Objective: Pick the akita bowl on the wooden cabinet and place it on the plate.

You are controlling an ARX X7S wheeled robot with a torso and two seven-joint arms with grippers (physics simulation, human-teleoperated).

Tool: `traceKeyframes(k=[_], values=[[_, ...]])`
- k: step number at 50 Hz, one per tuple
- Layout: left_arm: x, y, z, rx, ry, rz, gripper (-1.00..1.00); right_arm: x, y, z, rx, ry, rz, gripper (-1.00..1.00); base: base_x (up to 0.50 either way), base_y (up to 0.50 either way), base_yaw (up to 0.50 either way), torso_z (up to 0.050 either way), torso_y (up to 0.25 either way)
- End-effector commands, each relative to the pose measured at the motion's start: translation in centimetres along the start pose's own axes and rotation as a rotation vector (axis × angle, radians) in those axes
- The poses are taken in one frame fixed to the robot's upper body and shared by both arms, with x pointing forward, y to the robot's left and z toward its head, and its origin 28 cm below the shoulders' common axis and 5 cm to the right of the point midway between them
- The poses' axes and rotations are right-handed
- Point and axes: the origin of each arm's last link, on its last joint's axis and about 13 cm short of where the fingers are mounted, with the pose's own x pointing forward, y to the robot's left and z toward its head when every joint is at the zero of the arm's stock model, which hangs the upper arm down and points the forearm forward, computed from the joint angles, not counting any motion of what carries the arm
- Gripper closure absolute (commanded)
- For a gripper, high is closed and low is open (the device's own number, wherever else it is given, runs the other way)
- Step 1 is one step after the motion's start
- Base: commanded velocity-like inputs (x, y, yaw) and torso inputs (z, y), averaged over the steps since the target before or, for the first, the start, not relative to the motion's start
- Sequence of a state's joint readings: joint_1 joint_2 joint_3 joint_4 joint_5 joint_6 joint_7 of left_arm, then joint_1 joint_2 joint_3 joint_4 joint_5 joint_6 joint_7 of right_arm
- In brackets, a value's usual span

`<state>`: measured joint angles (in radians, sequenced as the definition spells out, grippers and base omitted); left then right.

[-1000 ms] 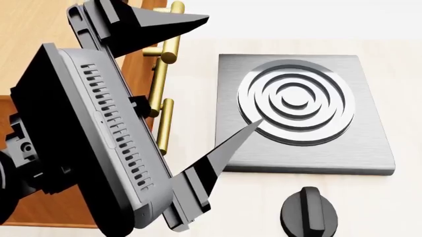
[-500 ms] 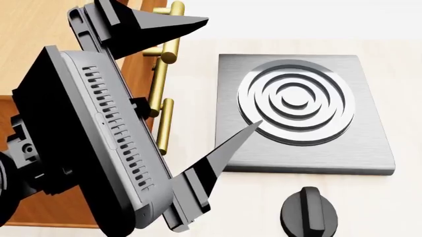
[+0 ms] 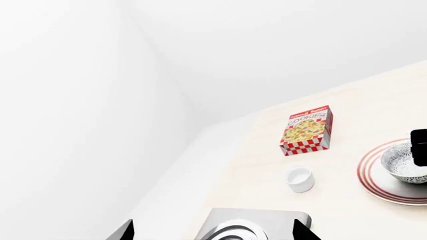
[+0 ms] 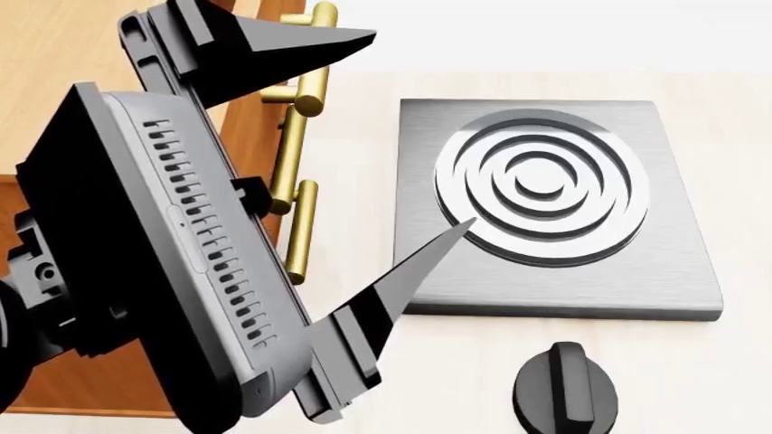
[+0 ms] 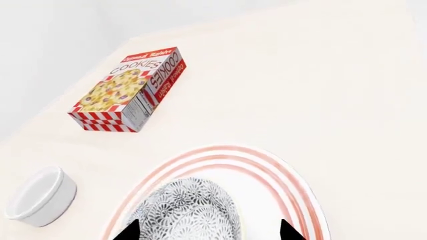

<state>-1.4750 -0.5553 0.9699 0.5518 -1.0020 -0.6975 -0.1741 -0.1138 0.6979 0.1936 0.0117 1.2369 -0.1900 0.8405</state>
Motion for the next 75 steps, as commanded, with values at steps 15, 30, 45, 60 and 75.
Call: traceKeyframes(k=[15, 30, 45, 60, 75], values=[[-0.1, 0.1, 0.1, 0.003, 0.000, 0.000, -1.00, -2.4, 2.1, 3.6, 0.032, -0.099, 0.100, -1.00, 0.00, 0.00, 0.00, 0.000, 0.000], [-0.1, 0.0, 0.1, 0.001, 0.000, 0.000, -1.00, -3.5, 3.7, 4.9, 0.014, -0.153, 0.170, -1.00, 0.00, 0.00, 0.00, 0.000, 0.000], [-0.2, 0.0, 0.0, -0.002, -0.002, 0.003, -1.00, -5.6, 5.5, 6.8, -0.001, -0.230, 0.273, -1.00, 0.00, 0.00, 0.00, 0.000, 0.000], [-0.2, -0.1, 0.0, -0.007, -0.002, 0.001, -1.00, -7.8, 6.6, 8.7, 0.008, -0.287, 0.368, -1.00, 0.00, 0.00, 0.00, 0.000, 0.000], [-0.3, 0.0, 0.1, -0.005, -0.003, 0.004, -1.00, -10.3, 7.8, 10.8, 0.017, -0.353, 0.477, -1.00, 0.00, 0.00, 0.00, 0.000, 0.000]])
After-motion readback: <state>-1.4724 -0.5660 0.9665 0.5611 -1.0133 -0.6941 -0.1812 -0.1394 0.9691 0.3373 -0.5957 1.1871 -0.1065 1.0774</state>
